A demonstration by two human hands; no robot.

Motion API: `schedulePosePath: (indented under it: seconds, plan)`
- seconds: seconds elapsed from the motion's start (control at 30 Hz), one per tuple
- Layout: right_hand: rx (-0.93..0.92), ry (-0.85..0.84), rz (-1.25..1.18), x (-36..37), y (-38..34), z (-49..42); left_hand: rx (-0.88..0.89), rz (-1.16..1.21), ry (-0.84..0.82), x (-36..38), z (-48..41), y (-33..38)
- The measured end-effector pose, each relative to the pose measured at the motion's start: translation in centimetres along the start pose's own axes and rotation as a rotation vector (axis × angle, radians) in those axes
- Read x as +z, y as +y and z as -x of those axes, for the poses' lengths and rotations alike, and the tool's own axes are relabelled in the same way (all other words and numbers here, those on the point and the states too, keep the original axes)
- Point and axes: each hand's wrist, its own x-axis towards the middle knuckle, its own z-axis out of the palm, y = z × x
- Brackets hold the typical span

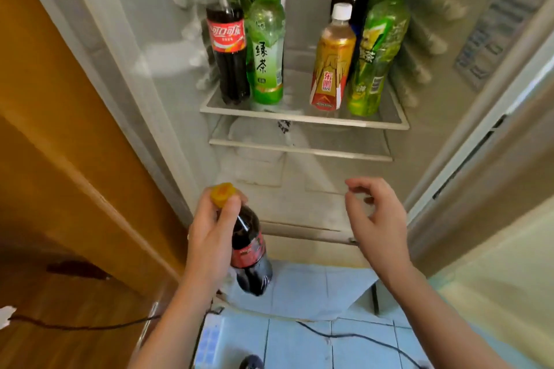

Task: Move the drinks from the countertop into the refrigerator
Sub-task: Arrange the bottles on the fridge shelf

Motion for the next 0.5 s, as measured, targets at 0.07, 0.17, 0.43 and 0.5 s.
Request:
schedulePosePath:
  seconds: [0.07, 0.17, 0.43, 0.5]
  plan:
    - [-0.022, 0.037, 0.003, 2.0, -1.2, -2.9, 0.059, 0.04, -0.069, -0.3, -4.3, 1.5]
    - [-0.061, 0.127, 0.007, 3.8, -2.6, -6.2, 0.135, 0.077, -0.163, -0.1, -9.9, 4.5]
    - [-0.076, 0.29, 0.025, 3.3, -2.5, -11.3, 0.413, 0.151, -0.217, 5.2, -19.5, 10.4]
    - [-0.057, 0.321, 0.014, 2.8, -2.2, -12.7, 0.439, 0.126, -0.199, 6.9, -20.9, 11.1]
